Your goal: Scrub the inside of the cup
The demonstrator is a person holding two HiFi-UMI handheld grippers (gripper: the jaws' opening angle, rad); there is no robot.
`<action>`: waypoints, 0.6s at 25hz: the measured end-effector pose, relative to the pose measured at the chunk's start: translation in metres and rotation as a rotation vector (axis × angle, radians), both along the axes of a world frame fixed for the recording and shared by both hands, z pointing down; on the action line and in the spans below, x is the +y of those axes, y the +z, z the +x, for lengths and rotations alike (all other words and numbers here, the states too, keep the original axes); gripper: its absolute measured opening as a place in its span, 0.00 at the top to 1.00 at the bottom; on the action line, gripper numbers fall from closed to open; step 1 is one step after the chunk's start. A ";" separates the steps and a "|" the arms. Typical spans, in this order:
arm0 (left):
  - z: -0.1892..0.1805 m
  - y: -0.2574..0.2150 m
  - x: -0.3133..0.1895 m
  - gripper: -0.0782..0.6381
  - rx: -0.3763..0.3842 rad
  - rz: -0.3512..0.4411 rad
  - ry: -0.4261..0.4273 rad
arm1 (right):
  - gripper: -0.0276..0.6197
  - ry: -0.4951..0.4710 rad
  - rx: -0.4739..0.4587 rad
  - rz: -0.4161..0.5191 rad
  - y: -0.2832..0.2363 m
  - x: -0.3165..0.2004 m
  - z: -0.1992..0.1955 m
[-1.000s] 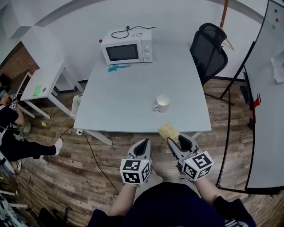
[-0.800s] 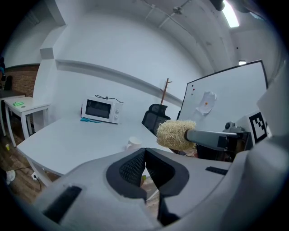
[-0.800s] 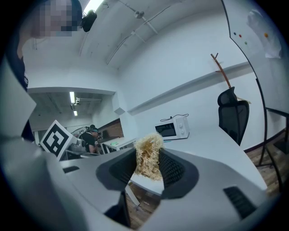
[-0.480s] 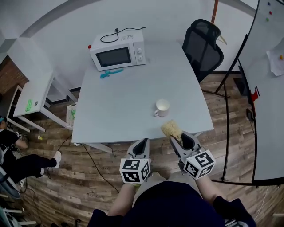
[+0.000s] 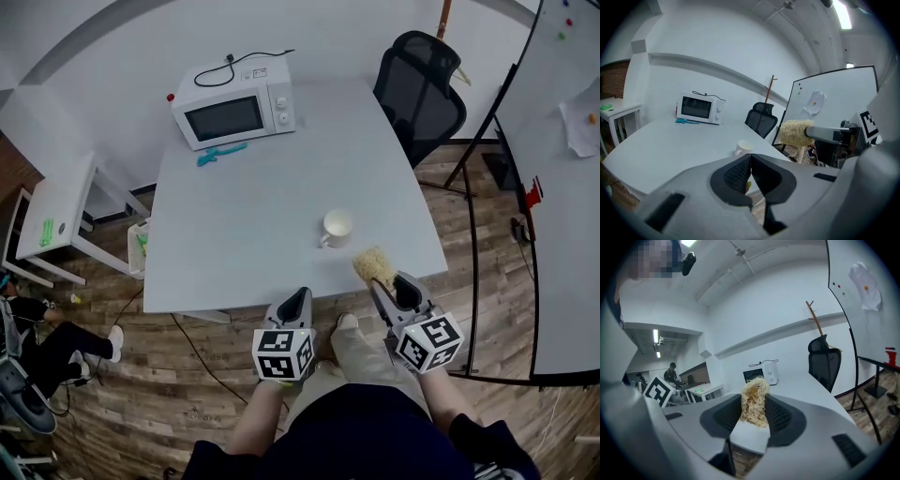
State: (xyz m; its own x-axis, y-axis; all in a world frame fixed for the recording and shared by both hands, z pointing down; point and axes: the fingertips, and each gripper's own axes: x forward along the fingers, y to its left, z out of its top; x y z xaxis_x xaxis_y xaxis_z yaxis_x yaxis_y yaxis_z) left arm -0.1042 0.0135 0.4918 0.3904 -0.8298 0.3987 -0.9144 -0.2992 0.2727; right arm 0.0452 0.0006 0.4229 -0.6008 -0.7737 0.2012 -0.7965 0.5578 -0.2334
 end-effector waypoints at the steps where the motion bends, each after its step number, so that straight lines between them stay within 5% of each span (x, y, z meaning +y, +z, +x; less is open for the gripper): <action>1: -0.001 0.002 -0.003 0.87 -0.002 -0.003 0.002 | 0.71 0.000 0.000 0.001 0.000 -0.003 -0.001; 15: 0.017 0.025 -0.070 0.86 -0.064 -0.017 0.037 | 0.71 -0.035 0.012 -0.036 0.017 -0.069 0.003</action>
State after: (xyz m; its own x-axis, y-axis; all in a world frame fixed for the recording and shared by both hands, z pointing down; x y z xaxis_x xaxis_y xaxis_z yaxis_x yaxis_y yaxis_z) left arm -0.0876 -0.0564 0.5170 0.3941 -0.8079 0.4381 -0.9185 -0.3292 0.2193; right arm 0.0487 -0.0688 0.4404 -0.6246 -0.7445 0.2360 -0.7796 0.5764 -0.2450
